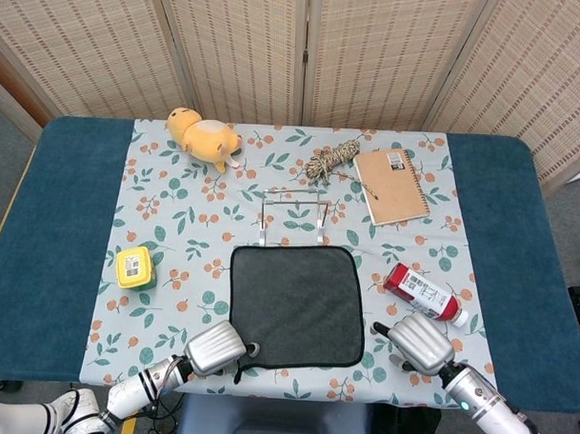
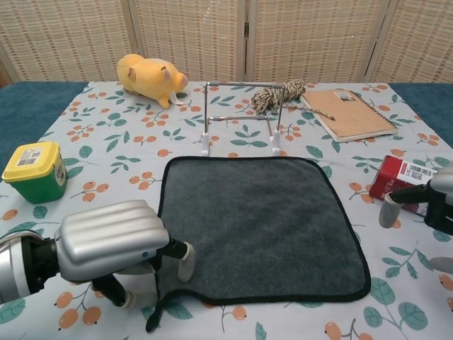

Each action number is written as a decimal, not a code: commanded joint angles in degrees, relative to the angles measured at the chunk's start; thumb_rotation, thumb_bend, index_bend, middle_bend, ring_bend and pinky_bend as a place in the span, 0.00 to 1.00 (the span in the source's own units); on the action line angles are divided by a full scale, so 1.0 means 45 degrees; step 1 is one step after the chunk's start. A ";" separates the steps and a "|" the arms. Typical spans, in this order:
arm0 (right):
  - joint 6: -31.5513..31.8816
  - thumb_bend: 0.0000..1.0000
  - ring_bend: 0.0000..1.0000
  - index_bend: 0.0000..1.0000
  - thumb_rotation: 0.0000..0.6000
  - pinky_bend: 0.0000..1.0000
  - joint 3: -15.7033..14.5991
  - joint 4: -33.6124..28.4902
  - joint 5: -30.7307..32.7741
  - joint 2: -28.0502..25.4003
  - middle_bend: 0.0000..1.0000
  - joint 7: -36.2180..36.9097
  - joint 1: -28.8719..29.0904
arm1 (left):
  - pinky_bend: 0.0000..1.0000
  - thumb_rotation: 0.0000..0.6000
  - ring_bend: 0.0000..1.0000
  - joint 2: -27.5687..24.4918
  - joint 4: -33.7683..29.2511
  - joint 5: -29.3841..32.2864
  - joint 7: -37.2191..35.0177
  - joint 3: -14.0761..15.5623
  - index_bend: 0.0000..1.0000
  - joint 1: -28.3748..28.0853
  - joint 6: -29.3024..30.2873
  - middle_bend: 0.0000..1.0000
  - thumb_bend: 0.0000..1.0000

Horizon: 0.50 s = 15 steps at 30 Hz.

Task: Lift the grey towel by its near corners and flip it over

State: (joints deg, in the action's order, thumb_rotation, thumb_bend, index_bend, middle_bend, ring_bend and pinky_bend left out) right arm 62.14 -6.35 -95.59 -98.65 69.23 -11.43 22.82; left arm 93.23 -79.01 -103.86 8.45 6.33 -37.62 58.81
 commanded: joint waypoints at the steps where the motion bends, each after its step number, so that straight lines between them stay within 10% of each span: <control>1: 0.0036 0.23 0.83 0.35 1.00 0.98 -0.0012 0.0037 0.0005 0.0014 0.91 0.0036 -0.0008 | 1.00 1.00 0.94 0.0064 0.0013 0.0077 -0.0057 -0.0003 0.46 -0.0045 -0.0047 0.99 0.34; 15: 0.0024 0.23 0.83 0.38 1.00 0.98 -0.0167 0.0393 -0.0525 0.0519 0.91 -0.0191 0.0183 | 1.00 1.00 0.95 0.0287 0.0013 0.0336 -0.0317 -0.0062 0.55 -0.0239 0.0047 1.00 0.41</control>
State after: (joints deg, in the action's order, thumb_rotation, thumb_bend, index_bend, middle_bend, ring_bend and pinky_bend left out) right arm 62.29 -6.99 -94.09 -100.70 71.26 -12.02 23.49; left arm 94.53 -78.94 -102.36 7.02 6.05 -38.68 59.01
